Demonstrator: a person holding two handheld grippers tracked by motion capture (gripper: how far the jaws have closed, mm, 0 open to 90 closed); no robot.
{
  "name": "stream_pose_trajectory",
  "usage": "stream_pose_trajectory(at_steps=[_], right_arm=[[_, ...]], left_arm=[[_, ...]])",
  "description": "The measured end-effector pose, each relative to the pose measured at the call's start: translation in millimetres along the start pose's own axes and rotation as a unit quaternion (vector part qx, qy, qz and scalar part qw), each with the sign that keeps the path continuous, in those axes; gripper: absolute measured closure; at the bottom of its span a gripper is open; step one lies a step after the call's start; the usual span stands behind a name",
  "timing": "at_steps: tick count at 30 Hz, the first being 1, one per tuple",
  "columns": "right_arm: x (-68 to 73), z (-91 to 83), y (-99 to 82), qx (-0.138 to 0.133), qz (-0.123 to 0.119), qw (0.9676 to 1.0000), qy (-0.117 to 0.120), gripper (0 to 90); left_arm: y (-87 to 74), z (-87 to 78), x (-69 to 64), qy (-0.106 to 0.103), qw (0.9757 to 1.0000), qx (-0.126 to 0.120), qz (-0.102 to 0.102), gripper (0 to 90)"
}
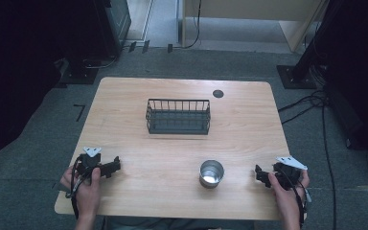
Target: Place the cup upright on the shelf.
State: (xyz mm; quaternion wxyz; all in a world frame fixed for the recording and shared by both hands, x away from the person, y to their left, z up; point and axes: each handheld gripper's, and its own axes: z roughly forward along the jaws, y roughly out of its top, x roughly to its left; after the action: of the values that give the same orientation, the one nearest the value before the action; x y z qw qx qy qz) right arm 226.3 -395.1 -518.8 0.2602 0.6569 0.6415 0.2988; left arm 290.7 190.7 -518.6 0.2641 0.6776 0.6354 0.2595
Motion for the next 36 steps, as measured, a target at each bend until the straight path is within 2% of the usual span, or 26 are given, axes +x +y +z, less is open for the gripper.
stream_pose_trajectory(at_steps=[3,6,10,15,21,26,28,29,31,36], right_arm=[[6.7,-7.6,7.4,-0.009,0.003,0.9998,0.016,0.6],[12.7,-12.7,13.0,-0.015,0.003,0.9996,0.022,0.7],[17.4,-15.7,18.4,-0.012,0.009,0.9996,0.023,0.8],[33.2,-22.8,28.7,-0.031,0.000,0.9991,0.029,3.7],[47.2,-26.0,37.8,-0.027,0.008,0.9988,0.041,5.2],[63.9,-29.8,47.7,-0.035,0.001,0.9980,0.053,5.4],[66.3,-30.7,49.0,-0.036,0.002,0.9976,0.058,5.4],[74.2,-33.0,52.3,-0.038,-0.003,0.9967,0.071,5.4],[77.2,-33.5,53.2,-0.038,-0.005,0.9966,0.074,5.4],[97.3,-34.9,57.5,-0.038,-0.022,0.9951,0.089,5.4]], left_arm=[[0.0,0.0,0.0,0.000,1.0000,0.000,0.000,0.0],[0.0,0.0,-0.1,0.000,1.0000,0.000,0.000,0.0],[0.0,0.0,0.0,0.000,1.0000,0.000,0.000,0.0],[0.0,0.1,-0.1,0.000,1.0000,0.000,0.000,0.0],[0.0,0.1,-0.1,0.000,1.0000,0.000,0.000,0.0],[0.0,0.1,-0.1,0.000,1.0000,0.000,0.000,0.0],[0.0,0.0,0.0,0.000,1.0000,0.000,0.000,0.0],[0.0,0.1,-0.1,0.000,1.0000,0.000,0.000,0.0],[0.0,0.0,0.0,0.000,1.0000,0.000,0.000,0.0],[0.0,0.0,0.0,0.000,1.0000,0.000,0.000,0.0]])
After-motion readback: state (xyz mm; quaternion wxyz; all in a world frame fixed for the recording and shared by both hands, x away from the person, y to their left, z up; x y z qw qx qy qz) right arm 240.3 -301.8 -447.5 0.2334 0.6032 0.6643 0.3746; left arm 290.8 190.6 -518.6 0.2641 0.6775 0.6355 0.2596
